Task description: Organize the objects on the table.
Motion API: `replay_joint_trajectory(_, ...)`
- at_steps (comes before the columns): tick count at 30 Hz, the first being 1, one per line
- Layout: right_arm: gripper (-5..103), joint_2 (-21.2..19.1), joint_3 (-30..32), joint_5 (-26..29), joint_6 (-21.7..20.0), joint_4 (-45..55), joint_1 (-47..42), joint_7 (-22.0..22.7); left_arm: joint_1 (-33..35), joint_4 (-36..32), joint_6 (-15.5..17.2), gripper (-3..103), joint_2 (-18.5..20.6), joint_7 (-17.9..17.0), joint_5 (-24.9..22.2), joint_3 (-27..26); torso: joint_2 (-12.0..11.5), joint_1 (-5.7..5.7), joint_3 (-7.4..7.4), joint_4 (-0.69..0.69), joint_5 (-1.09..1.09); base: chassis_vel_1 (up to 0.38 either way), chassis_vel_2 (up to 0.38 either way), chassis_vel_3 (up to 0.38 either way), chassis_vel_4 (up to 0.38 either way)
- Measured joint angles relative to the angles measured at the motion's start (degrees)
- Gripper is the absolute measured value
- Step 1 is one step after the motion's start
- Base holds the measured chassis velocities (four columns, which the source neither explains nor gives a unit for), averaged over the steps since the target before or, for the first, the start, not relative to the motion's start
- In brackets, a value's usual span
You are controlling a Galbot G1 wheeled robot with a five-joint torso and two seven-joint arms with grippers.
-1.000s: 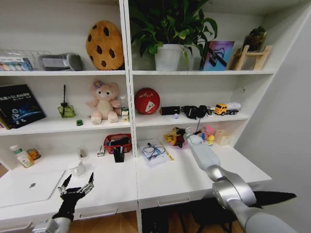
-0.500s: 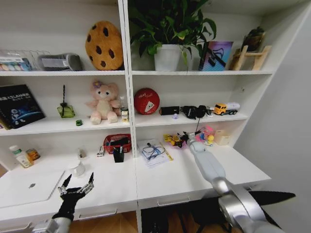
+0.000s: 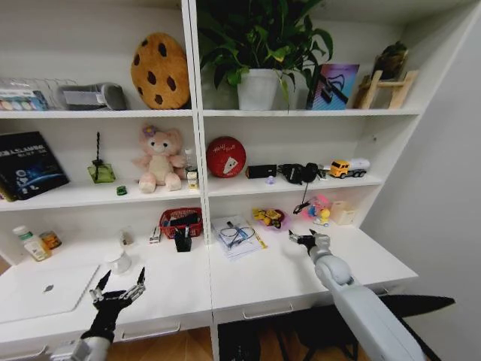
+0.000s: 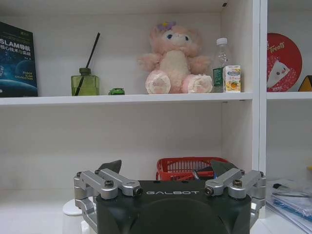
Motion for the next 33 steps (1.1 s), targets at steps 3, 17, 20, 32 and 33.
replay_joint_trajectory(3,100,0.2,4.5,-1.3,-1.1,8.6,-6.3,-0.3,0.0,0.0,0.0,100,0.0,0.0,0.0,0.0,0.0,0.0,0.0,-0.01,-0.03,0.0,0.0,0.0,0.0)
replay_joint_trajectory(17,100,3.2,1.6,-7.2,-5.3,20.8,-12.6,1.8,0.0,0.0,0.0,100,0.0,0.0,0.0,0.0,0.0,0.03,0.02,0.02,-0.01,0.043,0.044,-0.05,-0.039)
replay_joint_trajectory(20,100,3.2,1.5,-7.6,-5.1,20.8,-12.6,1.6,0.0,0.0,0.0,100,0.0,0.0,0.0,0.0,0.0,0.02,0.01,0.0,-0.01,0.182,0.186,-0.178,-0.174)
replay_joint_trajectory(32,100,3.5,0.6,-8.1,-5.1,18.4,-11.6,1.2,0.0,0.0,0.0,100,0.0,0.0,0.0,0.0,0.0,0.02,0.02,0.01,0.01,0.237,0.254,-0.248,-0.245)
replay_joint_trajectory(33,100,3.5,0.6,-8.1,-5.1,18.4,-11.6,1.2,0.0,0.0,0.0,100,0.0,0.0,0.0,0.0,0.0,0.02,0.02,0.01,0.01,0.262,0.248,-0.222,-0.258)
